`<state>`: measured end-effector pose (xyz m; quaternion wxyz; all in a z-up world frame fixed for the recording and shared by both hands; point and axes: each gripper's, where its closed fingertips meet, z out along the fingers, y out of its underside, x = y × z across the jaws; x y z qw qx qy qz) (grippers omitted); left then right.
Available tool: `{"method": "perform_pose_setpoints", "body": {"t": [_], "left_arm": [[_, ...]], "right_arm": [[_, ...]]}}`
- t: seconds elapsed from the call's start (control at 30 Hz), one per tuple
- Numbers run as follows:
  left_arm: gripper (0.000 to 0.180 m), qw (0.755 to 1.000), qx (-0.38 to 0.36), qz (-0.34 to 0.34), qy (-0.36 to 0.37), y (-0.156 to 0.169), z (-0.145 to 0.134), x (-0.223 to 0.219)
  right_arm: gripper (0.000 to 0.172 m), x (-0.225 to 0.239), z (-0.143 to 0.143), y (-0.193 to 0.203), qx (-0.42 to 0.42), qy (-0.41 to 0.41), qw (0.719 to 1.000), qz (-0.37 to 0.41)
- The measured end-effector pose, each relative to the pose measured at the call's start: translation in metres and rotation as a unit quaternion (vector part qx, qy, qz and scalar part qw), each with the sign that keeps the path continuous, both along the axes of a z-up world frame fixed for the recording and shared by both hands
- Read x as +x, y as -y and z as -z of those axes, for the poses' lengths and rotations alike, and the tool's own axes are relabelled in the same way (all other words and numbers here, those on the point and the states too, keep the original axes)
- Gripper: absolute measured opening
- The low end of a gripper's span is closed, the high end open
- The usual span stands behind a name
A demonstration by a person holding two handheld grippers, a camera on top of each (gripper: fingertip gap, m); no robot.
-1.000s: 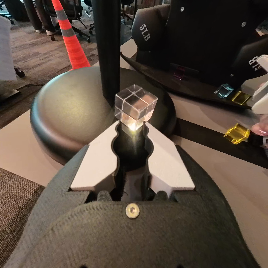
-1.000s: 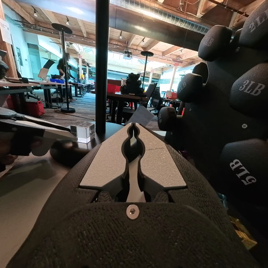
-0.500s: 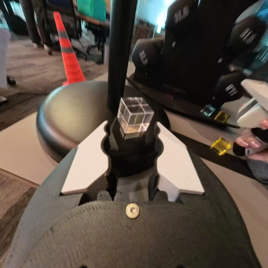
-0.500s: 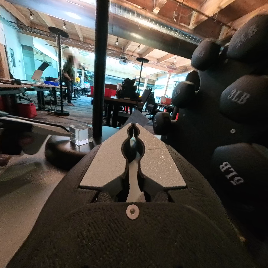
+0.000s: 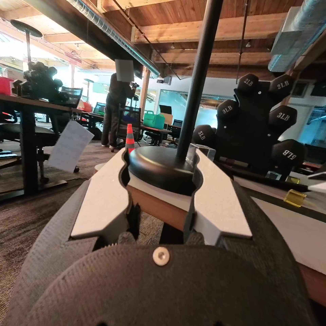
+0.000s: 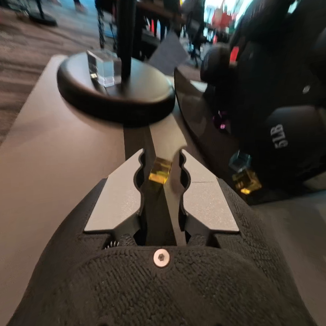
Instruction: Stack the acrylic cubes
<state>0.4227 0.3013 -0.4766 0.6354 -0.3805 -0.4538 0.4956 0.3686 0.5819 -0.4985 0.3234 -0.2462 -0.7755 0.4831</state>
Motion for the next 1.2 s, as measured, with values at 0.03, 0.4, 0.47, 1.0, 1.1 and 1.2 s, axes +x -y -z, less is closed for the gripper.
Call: {"method": "perform_pose_setpoints", "body": {"t": [0.03, 0.4, 0.47, 1.0, 1.1, 1.2], "left_arm": [[0.071, 1.000, 0.003, 0.002, -0.002, 0.001, -0.001, 0.000], [0.070, 0.999, 0.004, 0.010, -0.032, -0.010, -0.003, 0.002], [0.071, 0.999, 0.023, 0.013, -0.043, -0.011, 0.007, 0.001], [0.076, 1.000, 0.010, -0.014, 0.005, 0.007, 0.077, -0.009], [0.076, 1.000, 0.010, -0.010, 0.004, 0.006, 0.077, -0.010], [0.075, 1.000, 0.008, -0.005, 0.003, 0.004, 0.077, -0.012]], "right_arm": [[0.041, -0.001, 0.008, -0.003, 0.015, 0.021, 1.000, 0.014], [0.025, -0.010, 0.036, -0.009, 0.081, 0.092, 0.991, 0.056], [0.024, -0.010, 0.025, 0.000, 0.049, 0.083, 0.995, 0.040], [0.024, -0.024, -0.082, 0.185, 0.094, 0.112, 0.903, -0.403], [0.024, -0.034, -0.065, 0.193, 0.119, 0.134, 0.888, -0.424], [0.024, -0.039, -0.057, 0.198, 0.104, 0.147, 0.882, -0.434]]}}
